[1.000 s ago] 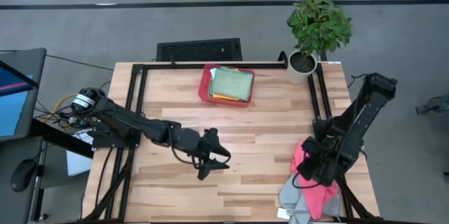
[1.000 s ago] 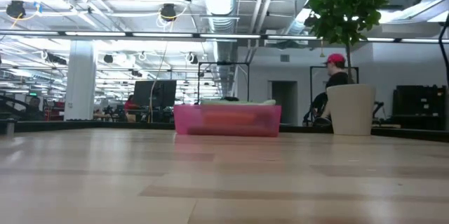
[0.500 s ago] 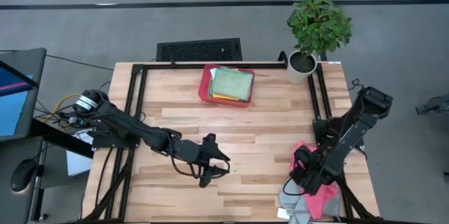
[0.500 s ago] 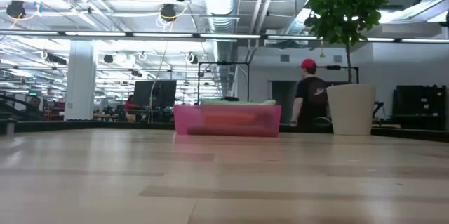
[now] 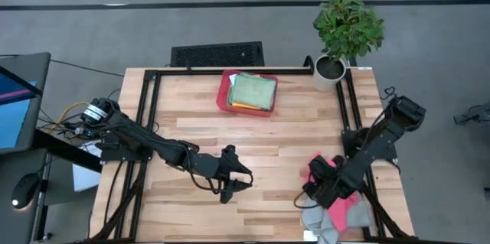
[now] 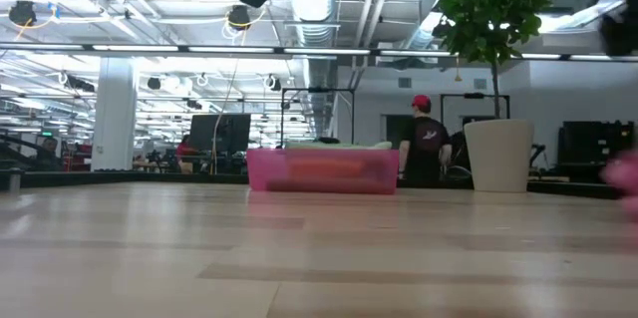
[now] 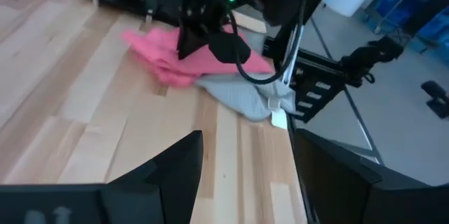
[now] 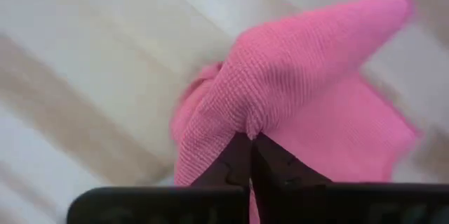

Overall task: Fold microfiber towels
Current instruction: Fold the pink microfiber cloth

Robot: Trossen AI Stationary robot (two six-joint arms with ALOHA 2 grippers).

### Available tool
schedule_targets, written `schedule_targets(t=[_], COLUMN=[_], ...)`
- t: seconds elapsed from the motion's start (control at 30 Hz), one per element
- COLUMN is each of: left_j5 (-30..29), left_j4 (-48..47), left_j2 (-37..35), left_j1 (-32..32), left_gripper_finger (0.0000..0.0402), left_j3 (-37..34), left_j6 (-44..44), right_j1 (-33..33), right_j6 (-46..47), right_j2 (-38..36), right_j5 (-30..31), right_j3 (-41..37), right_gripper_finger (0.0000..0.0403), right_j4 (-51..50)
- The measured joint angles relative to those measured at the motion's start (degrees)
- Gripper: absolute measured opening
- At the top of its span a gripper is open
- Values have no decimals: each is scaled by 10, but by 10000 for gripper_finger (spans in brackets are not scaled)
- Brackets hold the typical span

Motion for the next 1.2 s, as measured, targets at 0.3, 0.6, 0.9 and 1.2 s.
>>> schedule_targets(t=[0.3,0.6,0.9,1.2], left_j5=[-46,-73,-109,-126], left_j4=[-4,-13,253,337], left_j2=[5,5,5,15], left_j1=[0,-3,-2,12], left_gripper_finger=[216,216,216,216], left_j3=[0,-17,-136,-181], left_j6=[10,-8,-122,-180], right_j1=[-62,-60,-25,-31], right_j6=[-197,-399,-426,-483], right_j2=[-36,-31,-31,-31], right_j5=[169,320,410,438], right_j3=[120,146,145,145], right_gripper_finger=[17,12,15,17], right_j4=[37,204,212,241])
